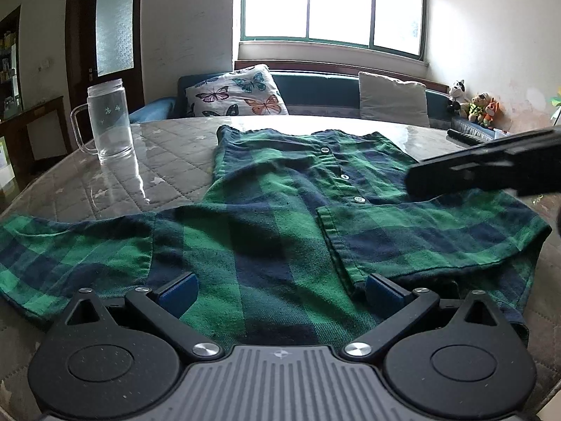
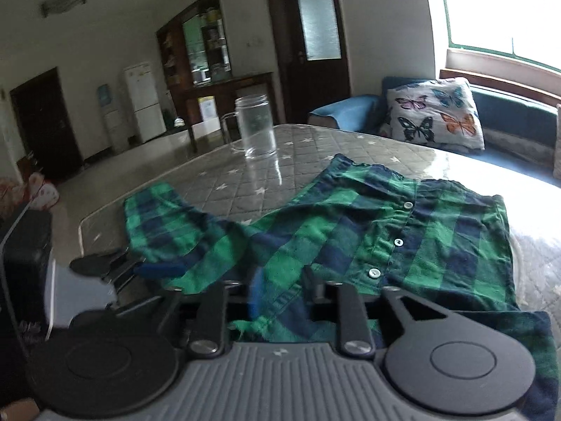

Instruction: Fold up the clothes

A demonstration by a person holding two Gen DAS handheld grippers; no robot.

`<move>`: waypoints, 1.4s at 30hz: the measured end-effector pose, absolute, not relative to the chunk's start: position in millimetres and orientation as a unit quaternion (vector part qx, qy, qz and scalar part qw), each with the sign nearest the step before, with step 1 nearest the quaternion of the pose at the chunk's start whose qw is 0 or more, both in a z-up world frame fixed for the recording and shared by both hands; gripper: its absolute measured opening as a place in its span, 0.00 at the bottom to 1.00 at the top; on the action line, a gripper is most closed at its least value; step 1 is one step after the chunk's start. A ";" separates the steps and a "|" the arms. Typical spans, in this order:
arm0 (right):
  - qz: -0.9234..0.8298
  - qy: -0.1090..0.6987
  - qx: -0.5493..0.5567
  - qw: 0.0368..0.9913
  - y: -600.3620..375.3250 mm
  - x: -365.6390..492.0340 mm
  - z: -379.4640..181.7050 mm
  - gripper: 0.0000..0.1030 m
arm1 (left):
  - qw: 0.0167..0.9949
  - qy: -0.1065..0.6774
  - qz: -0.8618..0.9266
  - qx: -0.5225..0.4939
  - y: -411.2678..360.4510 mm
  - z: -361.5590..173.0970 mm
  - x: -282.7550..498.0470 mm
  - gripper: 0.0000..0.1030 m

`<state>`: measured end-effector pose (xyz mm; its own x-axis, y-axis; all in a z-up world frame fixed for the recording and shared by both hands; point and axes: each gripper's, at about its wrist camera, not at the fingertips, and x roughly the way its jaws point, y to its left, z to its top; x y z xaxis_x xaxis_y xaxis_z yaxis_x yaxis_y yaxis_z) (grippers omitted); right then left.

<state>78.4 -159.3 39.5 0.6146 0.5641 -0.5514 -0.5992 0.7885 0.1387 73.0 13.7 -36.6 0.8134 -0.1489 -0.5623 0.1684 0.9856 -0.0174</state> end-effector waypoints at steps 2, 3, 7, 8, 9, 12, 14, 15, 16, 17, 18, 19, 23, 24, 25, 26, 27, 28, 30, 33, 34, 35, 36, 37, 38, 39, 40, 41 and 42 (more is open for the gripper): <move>0.314 0.296 -0.033 0.902 -172.7 72.2 40.7 0.38 | 0.953 0.291 -0.083 0.014 12.8 -34.8 72.4 1.00; 0.304 0.296 -0.034 0.905 -181.4 69.6 40.5 0.40 | 0.953 0.290 -0.084 0.013 12.3 -33.8 72.1 1.00; 0.250 0.303 -0.034 0.919 -223.2 60.1 35.2 0.54 | 0.953 0.285 -0.100 0.012 5.4 -29.4 74.0 0.97; 0.238 0.305 -0.034 0.922 -232.0 59.6 33.5 0.55 | 0.952 0.286 -0.108 0.013 2.3 -28.9 75.2 0.93; 0.218 0.308 -0.034 0.925 -245.5 57.3 30.5 0.56 | 0.950 0.289 -0.115 0.015 -0.6 -28.8 77.4 0.89; 0.169 0.313 -0.032 0.934 -276.2 51.3 22.1 0.68 | 0.946 0.298 -0.127 0.021 -11.0 -30.8 83.9 0.76; 0.150 0.316 -0.037 0.936 -287.9 46.5 17.1 0.76 | 0.942 0.306 -0.135 0.023 -16.2 -32.8 86.8 0.69; 0.142 0.317 -0.041 0.937 -293.2 44.1 14.6 0.78 | 0.940 0.310 -0.138 0.024 -18.4 -33.9 88.2 0.64; 0.133 0.318 -0.044 0.938 -298.4 41.7 12.2 0.81 | 0.939 0.314 -0.140 0.025 -19.8 -35.6 89.3 0.61; 0.125 0.319 -0.048 0.938 -303.6 39.4 9.7 0.81 | 0.937 0.318 -0.141 0.026 -21.2 -37.2 90.3 0.56; 0.116 0.321 -0.051 0.939 -308.9 37.0 7.3 0.81 | 0.935 0.322 -0.143 0.027 -22.5 -38.8 91.4 0.50; 0.108 0.322 -0.054 0.939 -314.1 34.6 4.9 0.81 | 0.934 0.326 -0.145 0.028 -23.8 -40.3 92.3 0.47; 0.096 0.328 -0.049 0.938 -324.4 32.9 -1.8 0.81 | 0.932 0.329 -0.146 0.033 -26.5 -40.0 92.1 0.26; 0.095 0.329 -0.045 0.938 -326.7 32.7 -3.6 0.82 | 0.932 0.329 -0.149 0.034 -27.5 -39.4 91.8 0.19; 0.094 0.331 -0.042 0.938 -328.1 33.0 -5.1 0.82 | 0.932 0.328 -0.152 0.035 -28.4 -38.7 91.3 0.18; 0.093 0.333 -0.041 0.938 -328.5 33.6 -6.6 0.82 | 0.933 0.324 -0.153 0.039 -29.6 -38.0 90.3 0.12; 0.093 0.335 -0.040 0.937 -328.7 34.1 -8.1 0.82 | 0.933 0.321 -0.154 0.042 -30.5 -37.3 89.4 0.08; 0.092 0.336 -0.041 0.936 -329.3 33.9 -9.4 0.82 | 0.934 0.319 -0.154 0.042 -30.7 -36.3 88.8 0.06; 0.089 0.338 -0.043 0.936 -330.3 34.2 -11.8 0.82 | 0.936 0.313 -0.153 0.041 -30.6 -32.9 87.8 0.04; 0.085 0.339 -0.043 0.936 -330.5 36.7 -13.8 0.86 | 0.945 0.287 -0.149 0.040 -29.3 -18.6 84.7 0.04; 0.083 0.339 -0.045 0.936 -329.9 38.0 -14.4 0.87 | 0.948 0.278 -0.149 0.037 -28.1 -11.8 84.3 0.04; 0.082 0.339 -0.045 0.936 -329.8 38.8 -14.7 0.87 | 0.951 0.268 -0.150 0.031 -26.6 -3.7 84.5 0.04; 0.082 0.339 -0.045 0.936 -329.8 39.5 -15.0 0.87 | 0.954 0.257 -0.151 0.026 -25.3 4.3 84.7 0.04; 0.083 0.339 -0.045 0.936 -329.7 40.0 -15.3 0.87 | 0.957 0.247 -0.151 0.022 -24.3 12.1 84.8 0.04; 0.084 0.340 -0.046 0.936 -329.6 40.5 -15.7 0.87 | 0.960 0.235 -0.152 0.020 -23.7 20.0 85.0 0.04; 0.083 0.341 -0.047 0.935 -329.8 40.7 -16.5 0.87 | 0.963 0.224 -0.152 0.018 -23.0 27.6 85.3 0.04; 0.082 0.343 -0.048 0.935 -330.2 40.8 -17.4 0.87 | 0.964 0.216 -0.152 0.014 -21.7 33.6 86.1 0.04; 0.081 0.344 -0.050 0.934 -331.0 40.4 -18.0 0.87 | 0.966 0.209 -0.153 0.010 -20.3 39.2 87.0 0.04; 0.078 0.343 -0.050 0.935 -332.6 40.0 -18.2 0.87 | 0.966 0.205 -0.155 0.004 -18.3 43.2 88.4 0.04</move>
<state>40.0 -332.6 -18.2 0.7523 0.1116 -0.6493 -0.1803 0.9828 -0.0399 88.4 -18.3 43.2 0.8676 -0.2973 -0.3985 0.3010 0.9520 -0.0550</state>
